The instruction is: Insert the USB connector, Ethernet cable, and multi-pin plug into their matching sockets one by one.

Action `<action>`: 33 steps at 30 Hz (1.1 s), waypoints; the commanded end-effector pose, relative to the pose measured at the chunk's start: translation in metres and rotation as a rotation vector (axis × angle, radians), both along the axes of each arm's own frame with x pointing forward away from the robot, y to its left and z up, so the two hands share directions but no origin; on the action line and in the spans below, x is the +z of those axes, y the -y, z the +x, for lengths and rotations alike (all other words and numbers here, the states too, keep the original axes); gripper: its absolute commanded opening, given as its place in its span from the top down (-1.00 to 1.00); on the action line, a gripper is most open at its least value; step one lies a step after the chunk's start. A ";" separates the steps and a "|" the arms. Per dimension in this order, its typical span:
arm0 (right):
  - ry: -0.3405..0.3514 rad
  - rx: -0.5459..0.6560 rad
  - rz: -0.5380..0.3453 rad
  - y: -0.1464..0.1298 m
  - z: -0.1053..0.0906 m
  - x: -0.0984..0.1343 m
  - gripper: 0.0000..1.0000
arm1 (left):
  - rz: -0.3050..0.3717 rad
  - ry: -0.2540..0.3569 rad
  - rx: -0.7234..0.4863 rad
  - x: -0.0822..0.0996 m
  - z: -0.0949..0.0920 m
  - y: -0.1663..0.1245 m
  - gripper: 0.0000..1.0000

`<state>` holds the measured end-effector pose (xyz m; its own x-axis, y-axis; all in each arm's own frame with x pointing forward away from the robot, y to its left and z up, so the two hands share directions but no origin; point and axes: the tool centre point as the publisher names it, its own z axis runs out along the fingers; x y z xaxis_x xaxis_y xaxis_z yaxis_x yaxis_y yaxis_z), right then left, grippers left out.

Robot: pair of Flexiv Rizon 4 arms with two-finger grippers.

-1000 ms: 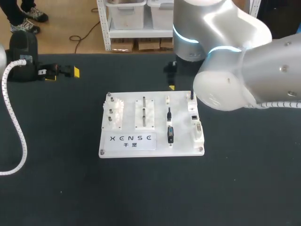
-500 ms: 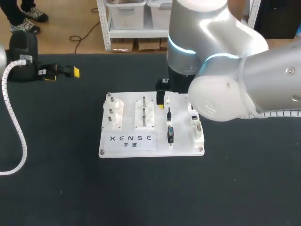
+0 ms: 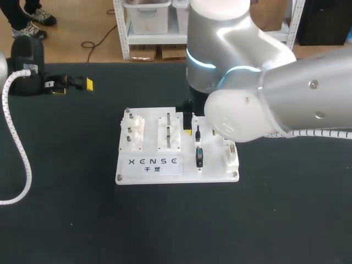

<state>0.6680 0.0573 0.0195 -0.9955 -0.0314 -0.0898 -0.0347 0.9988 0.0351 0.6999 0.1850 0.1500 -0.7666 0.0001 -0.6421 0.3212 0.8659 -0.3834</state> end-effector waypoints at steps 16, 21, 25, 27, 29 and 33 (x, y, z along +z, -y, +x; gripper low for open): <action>0.005 0.042 -0.020 -0.004 -0.009 -0.004 1.00 | 0.000 0.000 0.000 0.000 0.000 0.000 -1.00; 0.030 0.047 -0.004 -0.003 -0.008 0.005 1.00 | 0.000 0.000 0.000 0.000 0.000 0.000 -1.00; 0.046 0.043 0.013 0.000 -0.008 0.016 1.00 | 0.000 0.000 0.000 0.000 0.000 0.000 -1.00; 0.051 0.037 0.024 0.002 -0.007 0.021 1.00 | 0.000 0.000 0.000 0.000 0.000 0.000 -1.00; 0.060 0.032 0.035 0.006 -0.006 0.026 1.00 | 0.000 0.000 0.000 0.000 0.000 0.000 -1.00; 0.070 0.025 0.044 0.015 -0.004 0.033 1.00 | 0.000 0.000 0.000 0.000 0.000 0.000 -1.00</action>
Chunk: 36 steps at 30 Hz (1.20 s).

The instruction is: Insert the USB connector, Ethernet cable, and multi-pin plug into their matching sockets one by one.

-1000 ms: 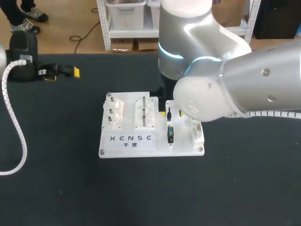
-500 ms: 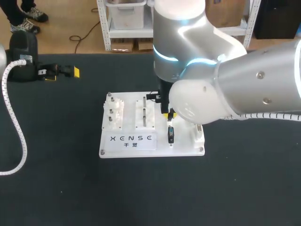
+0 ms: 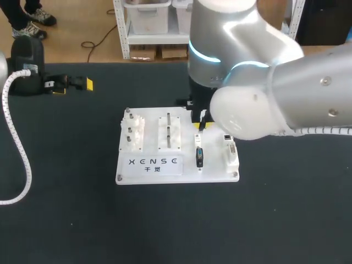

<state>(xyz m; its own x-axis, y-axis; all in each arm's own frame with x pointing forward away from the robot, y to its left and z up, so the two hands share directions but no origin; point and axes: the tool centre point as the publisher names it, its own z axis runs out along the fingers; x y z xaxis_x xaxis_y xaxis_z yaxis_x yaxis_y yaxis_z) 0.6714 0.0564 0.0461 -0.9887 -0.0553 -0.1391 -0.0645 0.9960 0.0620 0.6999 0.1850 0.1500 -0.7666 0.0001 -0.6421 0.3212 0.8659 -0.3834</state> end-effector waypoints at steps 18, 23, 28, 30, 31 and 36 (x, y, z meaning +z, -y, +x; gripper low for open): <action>0.004 -0.036 -0.037 0.066 -0.007 -0.003 1.00 | 0.000 0.000 0.000 0.000 0.000 0.000 -1.00; -0.007 -0.033 -0.048 0.069 -0.009 -0.007 1.00 | 0.000 0.000 0.000 0.000 0.000 0.000 -1.00; -0.013 -0.031 -0.050 0.068 -0.009 -0.011 1.00 | 0.000 0.000 0.000 0.000 0.000 0.000 -1.00; -0.013 -0.031 -0.052 0.068 -0.009 -0.012 1.00 | 0.000 0.000 0.000 0.000 0.000 0.000 -1.00; -0.015 -0.031 -0.053 0.068 -0.009 -0.014 1.00 | 0.000 0.000 0.000 0.000 0.000 0.000 -1.00; -0.018 -0.029 -0.058 0.068 -0.008 -0.017 1.00 | 0.000 0.000 0.000 0.000 0.000 0.000 -1.00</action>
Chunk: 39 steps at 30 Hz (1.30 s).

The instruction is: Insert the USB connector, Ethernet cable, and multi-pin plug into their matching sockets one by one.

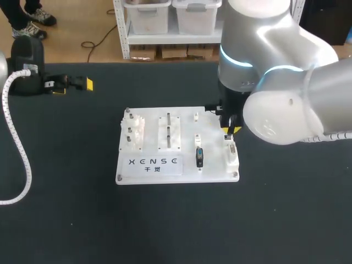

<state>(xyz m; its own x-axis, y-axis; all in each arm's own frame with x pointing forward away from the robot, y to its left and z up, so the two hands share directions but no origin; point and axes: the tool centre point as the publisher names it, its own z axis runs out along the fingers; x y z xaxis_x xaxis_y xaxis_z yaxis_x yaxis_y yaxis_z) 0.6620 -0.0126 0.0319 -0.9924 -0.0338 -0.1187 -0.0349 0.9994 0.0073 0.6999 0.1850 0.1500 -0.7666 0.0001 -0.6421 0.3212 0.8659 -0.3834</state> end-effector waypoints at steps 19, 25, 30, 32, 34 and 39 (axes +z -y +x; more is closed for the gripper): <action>0.000 -0.002 -0.009 -0.003 0.004 -0.010 1.00 | 0.000 0.000 0.000 0.000 0.000 0.000 -1.00; -0.017 -0.025 -0.029 0.000 0.005 -0.021 1.00 | 0.000 0.000 0.000 0.000 0.000 0.000 -1.00; -0.034 -0.035 -0.024 -0.003 0.005 -0.022 1.00 | 0.000 0.000 0.000 0.000 0.000 0.000 -1.00; -0.020 -0.029 -0.017 -0.004 0.006 -0.018 1.00 | 0.000 0.000 0.000 0.000 0.000 0.000 -1.00; -0.005 -0.032 -0.032 -0.004 0.006 -0.014 -0.14 | 0.000 0.000 0.000 0.000 0.000 0.000 -1.00; 0.066 -0.035 -0.045 -0.005 0.008 0.005 -1.00 | 0.000 0.000 0.000 0.000 0.000 0.000 -1.00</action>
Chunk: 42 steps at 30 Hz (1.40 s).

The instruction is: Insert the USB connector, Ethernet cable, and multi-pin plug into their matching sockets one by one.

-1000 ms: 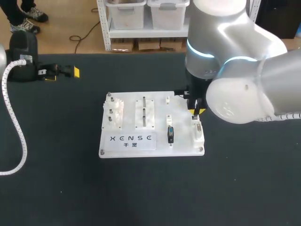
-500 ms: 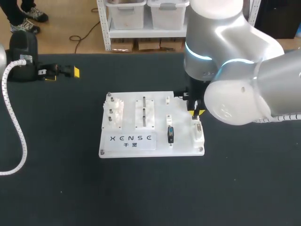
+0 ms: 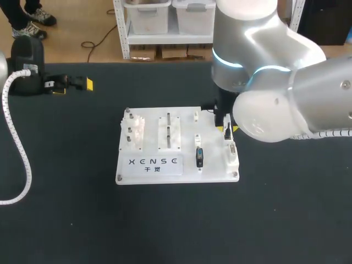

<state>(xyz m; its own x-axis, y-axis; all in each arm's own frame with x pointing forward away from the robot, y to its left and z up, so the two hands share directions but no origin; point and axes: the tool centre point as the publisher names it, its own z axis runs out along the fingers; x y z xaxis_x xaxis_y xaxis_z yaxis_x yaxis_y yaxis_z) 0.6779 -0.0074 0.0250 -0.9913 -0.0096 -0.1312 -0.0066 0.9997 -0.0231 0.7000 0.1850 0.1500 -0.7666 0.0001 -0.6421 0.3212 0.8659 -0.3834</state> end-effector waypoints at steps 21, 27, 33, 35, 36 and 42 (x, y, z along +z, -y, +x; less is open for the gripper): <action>-0.021 0.098 0.035 -0.063 -0.071 0.024 -1.00 | 0.000 0.000 0.000 0.000 0.000 0.000 -1.00; -0.075 0.086 0.048 -0.068 -0.078 0.013 -1.00 | 0.000 0.000 0.000 0.000 0.000 0.000 -1.00; -0.103 0.090 0.044 -0.072 -0.085 0.004 -0.73 | 0.000 0.000 0.000 0.000 0.000 0.000 -1.00; -0.105 0.092 0.042 -0.072 -0.087 0.001 -0.25 | 0.000 0.000 0.000 0.000 0.000 0.000 -1.00; -0.111 0.091 0.043 -0.072 -0.088 0.000 -0.07 | 0.000 0.000 0.000 0.000 0.000 0.000 -1.00; -0.118 0.071 0.053 -0.072 -0.090 -0.003 0.09 | 0.000 0.000 0.000 0.000 0.000 0.000 -1.00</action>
<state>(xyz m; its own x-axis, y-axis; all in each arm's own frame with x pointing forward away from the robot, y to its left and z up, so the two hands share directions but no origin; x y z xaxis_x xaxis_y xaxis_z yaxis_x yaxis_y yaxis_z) 0.5881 0.0660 0.0223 -0.9967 -0.0803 -0.0126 -0.0806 0.9963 0.0312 0.6999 0.1850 0.1500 -0.7666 0.0001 -0.6421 0.3212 0.8660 -0.3834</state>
